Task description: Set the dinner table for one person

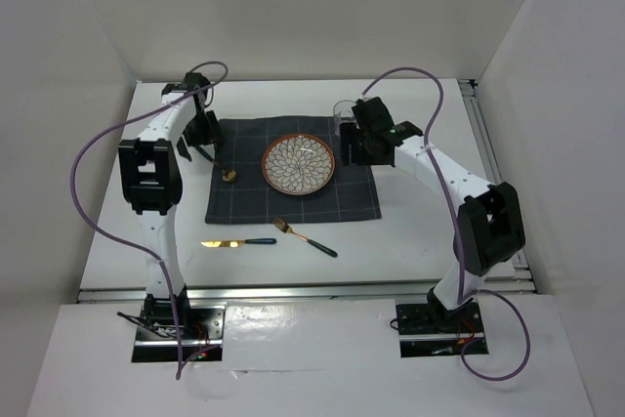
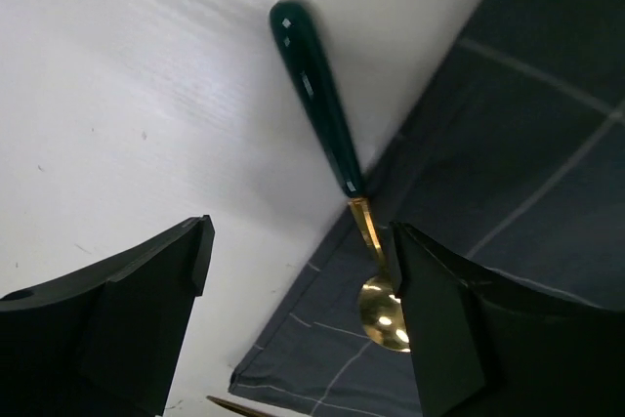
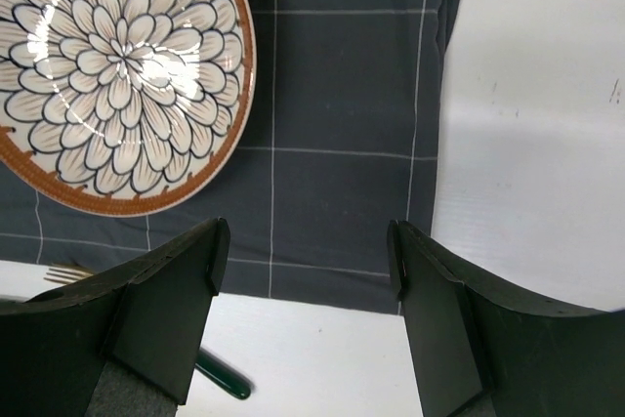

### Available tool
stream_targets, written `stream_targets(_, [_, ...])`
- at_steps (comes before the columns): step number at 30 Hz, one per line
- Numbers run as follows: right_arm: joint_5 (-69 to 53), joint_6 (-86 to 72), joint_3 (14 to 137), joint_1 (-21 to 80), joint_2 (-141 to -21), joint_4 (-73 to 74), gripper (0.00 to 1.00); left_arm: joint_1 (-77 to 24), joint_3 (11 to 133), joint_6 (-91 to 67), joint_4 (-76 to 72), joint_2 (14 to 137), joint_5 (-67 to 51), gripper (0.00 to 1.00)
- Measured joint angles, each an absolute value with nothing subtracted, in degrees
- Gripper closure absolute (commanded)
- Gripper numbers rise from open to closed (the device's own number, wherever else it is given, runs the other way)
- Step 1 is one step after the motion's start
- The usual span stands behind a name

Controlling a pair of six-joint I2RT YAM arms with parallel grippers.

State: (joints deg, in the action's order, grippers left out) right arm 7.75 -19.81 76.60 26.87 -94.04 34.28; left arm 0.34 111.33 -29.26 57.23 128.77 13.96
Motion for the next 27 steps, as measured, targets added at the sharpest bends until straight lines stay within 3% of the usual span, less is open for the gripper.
stream_targets(6, [7.8, -19.6, 78.1, 26.9, -95.4, 34.3, 0.23, 0.6, 120.5, -33.3, 56.1, 131.3, 13.6, 0.14])
stream_targets(19, [8.4, -19.3, 79.3, 27.4, -96.0, 35.4, 0.23, 8.0, 121.8, -41.3, 55.4, 138.5, 12.4, 0.19])
stream_targets(27, [8.8, -19.2, 79.3, 27.6, -96.0, 35.6, 0.23, 9.4, 100.6, -44.0, 53.8, 125.9, 14.4, 0.23])
